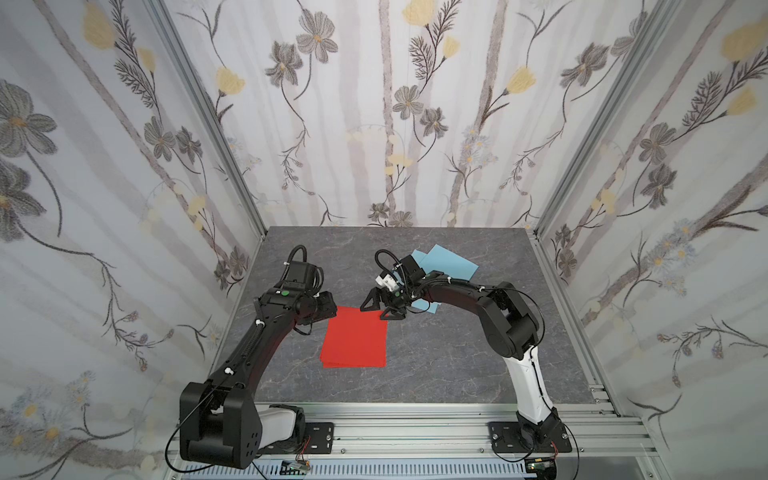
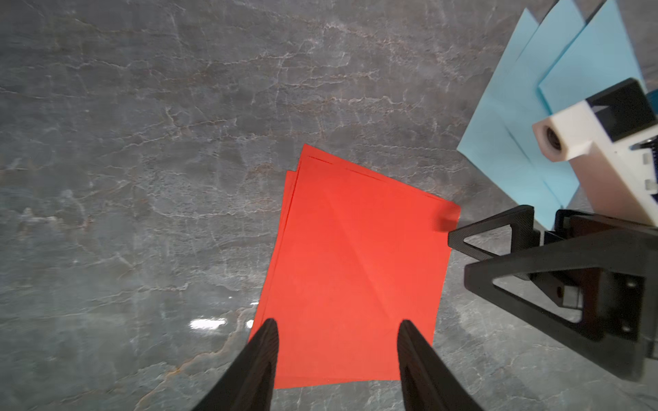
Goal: Sort the scattered colored papers by color
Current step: Place the colored paper, then pick up the colored paper from the center of the board.
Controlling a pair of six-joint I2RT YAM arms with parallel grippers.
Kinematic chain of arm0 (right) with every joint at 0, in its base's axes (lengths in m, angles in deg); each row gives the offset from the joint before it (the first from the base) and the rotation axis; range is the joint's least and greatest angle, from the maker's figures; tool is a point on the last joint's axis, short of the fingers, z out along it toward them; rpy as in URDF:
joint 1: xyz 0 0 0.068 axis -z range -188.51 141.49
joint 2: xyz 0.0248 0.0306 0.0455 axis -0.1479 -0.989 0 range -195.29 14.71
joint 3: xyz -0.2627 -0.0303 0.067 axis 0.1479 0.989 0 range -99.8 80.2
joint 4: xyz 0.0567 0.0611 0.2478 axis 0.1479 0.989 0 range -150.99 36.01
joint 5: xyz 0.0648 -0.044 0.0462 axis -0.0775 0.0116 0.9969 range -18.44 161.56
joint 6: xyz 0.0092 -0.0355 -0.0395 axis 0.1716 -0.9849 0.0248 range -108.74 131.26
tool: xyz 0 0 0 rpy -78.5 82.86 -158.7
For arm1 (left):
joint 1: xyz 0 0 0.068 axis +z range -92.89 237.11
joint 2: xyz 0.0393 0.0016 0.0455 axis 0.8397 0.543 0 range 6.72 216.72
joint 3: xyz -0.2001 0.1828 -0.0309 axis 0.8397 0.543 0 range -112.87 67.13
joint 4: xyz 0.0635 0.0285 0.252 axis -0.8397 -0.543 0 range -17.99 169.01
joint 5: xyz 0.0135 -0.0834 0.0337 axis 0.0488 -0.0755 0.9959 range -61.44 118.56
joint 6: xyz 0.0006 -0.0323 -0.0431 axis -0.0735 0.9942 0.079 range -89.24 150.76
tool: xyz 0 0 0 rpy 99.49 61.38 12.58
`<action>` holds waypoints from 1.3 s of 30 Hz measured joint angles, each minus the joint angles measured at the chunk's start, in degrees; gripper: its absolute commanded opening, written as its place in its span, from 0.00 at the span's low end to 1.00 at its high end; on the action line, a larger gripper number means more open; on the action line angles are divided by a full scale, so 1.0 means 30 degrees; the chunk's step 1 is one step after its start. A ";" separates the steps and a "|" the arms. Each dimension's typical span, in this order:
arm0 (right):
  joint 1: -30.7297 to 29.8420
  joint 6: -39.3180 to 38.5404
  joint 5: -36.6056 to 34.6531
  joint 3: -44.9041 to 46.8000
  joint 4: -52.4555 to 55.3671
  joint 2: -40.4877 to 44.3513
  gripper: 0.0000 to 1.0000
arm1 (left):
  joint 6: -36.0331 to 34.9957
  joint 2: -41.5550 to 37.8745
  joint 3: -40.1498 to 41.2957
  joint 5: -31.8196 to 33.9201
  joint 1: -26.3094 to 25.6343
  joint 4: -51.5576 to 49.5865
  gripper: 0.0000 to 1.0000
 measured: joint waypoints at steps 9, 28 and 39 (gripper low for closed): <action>0.3031 -0.5370 -0.4546 -0.5071 0.5166 0.1807 1.00 | 0.1887 0.4663 -0.2346 -0.2878 -0.2382 0.4524 0.60; 0.9624 -0.8335 -0.8364 -0.8204 0.7512 -0.2827 1.00 | 0.6521 1.8003 -1.4972 -0.6084 -0.5807 0.9806 0.61; 1.0710 -0.8466 -0.8437 -0.8415 0.7708 -0.4466 1.00 | 0.6062 2.1114 -1.9314 -0.5209 -0.6033 0.5974 0.62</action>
